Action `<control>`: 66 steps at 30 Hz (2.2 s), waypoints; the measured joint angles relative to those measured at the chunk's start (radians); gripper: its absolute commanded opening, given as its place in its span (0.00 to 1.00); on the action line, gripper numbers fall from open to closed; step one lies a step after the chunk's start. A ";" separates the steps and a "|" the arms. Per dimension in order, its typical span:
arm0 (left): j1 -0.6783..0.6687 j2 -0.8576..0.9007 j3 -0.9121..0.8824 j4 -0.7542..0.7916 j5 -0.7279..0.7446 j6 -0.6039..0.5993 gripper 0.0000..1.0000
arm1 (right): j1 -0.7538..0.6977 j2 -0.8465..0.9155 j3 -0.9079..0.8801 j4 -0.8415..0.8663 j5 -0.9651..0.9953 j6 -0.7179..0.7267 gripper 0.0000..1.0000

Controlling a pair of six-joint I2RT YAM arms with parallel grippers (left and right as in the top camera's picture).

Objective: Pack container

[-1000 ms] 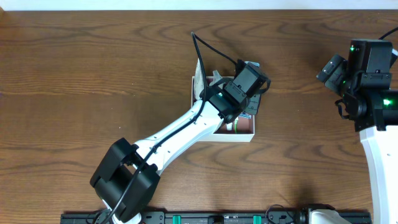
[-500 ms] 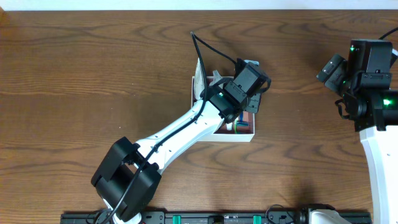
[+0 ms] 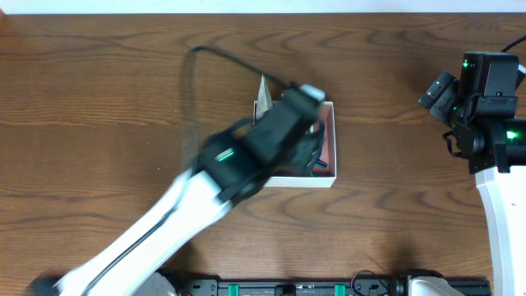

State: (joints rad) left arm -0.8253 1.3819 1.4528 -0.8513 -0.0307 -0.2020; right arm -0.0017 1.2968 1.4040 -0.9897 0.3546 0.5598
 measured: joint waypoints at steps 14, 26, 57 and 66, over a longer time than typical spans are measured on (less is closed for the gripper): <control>0.000 -0.369 -0.003 -0.607 0.036 0.044 0.98 | 0.000 0.000 0.000 -0.001 0.000 0.000 0.99; 0.011 -0.420 -0.429 -0.072 0.030 -0.031 0.98 | 0.000 0.000 0.000 0.000 0.000 0.000 0.99; 0.654 -1.213 -1.332 0.796 0.136 0.261 0.98 | 0.000 0.000 0.000 -0.001 0.000 0.000 0.99; 0.727 -1.264 -1.342 0.780 0.137 0.312 0.98 | 0.000 0.000 0.000 -0.001 0.000 0.000 0.99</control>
State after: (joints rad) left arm -0.0982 0.1177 0.1108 -0.0711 0.1062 0.1104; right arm -0.0017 1.2968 1.4040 -0.9905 0.3546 0.5598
